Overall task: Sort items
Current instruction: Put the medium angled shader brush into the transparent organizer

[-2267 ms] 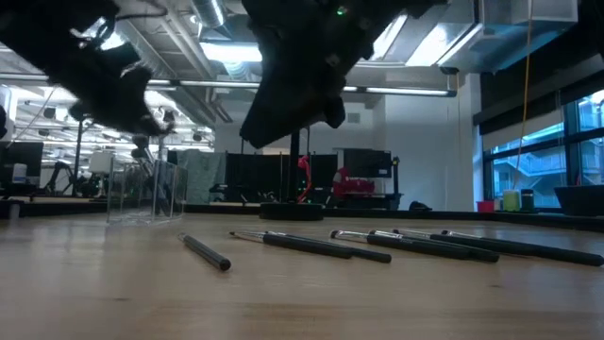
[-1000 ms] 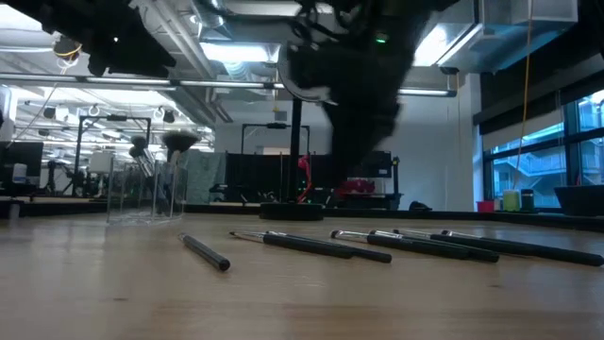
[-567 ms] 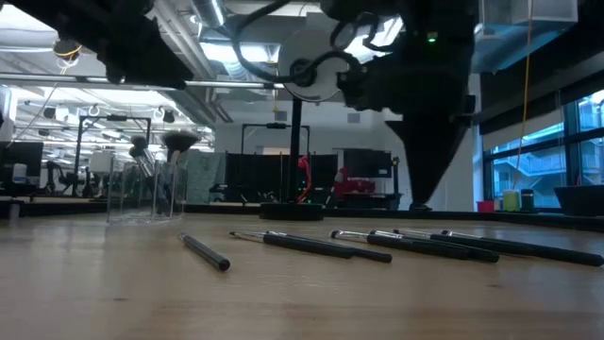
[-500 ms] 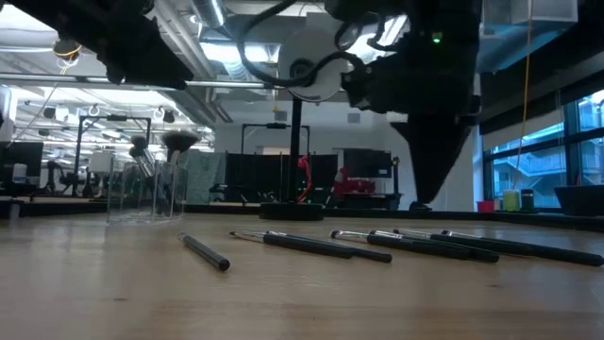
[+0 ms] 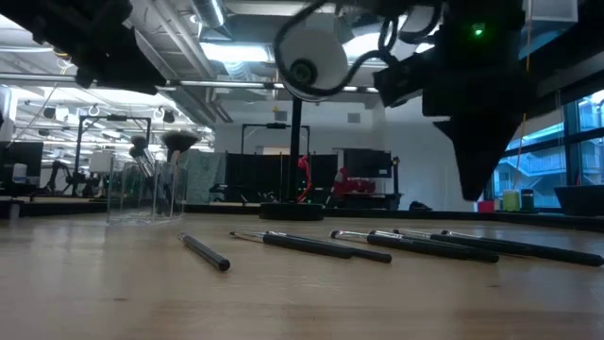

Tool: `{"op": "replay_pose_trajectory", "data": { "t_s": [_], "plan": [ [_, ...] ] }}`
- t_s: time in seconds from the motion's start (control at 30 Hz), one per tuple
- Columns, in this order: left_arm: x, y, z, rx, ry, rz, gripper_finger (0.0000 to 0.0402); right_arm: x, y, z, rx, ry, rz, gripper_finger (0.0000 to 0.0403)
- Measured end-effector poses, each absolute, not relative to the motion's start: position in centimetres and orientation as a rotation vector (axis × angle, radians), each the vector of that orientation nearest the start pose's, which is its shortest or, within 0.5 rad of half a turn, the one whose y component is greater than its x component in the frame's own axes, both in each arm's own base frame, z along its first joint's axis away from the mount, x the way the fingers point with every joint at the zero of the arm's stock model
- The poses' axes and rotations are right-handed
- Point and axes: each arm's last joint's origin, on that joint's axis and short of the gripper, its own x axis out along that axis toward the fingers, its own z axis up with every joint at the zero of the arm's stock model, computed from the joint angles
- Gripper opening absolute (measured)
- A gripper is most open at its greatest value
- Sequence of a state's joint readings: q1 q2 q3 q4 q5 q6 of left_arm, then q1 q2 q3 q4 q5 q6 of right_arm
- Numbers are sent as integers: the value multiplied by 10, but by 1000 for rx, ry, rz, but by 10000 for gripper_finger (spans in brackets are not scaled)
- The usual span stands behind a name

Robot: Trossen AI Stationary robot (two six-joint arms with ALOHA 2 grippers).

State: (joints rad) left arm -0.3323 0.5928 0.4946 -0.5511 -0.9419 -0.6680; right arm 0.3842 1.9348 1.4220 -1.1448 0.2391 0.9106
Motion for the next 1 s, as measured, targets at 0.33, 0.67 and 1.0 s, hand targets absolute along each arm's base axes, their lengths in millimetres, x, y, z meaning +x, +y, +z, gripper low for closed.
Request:
{"op": "replay_pose_trajectory", "data": {
  "t_s": [0.33,0.67,1.0],
  "plan": [
    [114,-15,235,-258,327,704,180,301,122,181,193,1508,-633,101],
    [110,-13,233,-278,316,756,180,236,95,186,543,1273,-610,62],
    [112,-14,234,-296,300,756,180,232,90,157,794,1135,-625,70]
  ]
}}
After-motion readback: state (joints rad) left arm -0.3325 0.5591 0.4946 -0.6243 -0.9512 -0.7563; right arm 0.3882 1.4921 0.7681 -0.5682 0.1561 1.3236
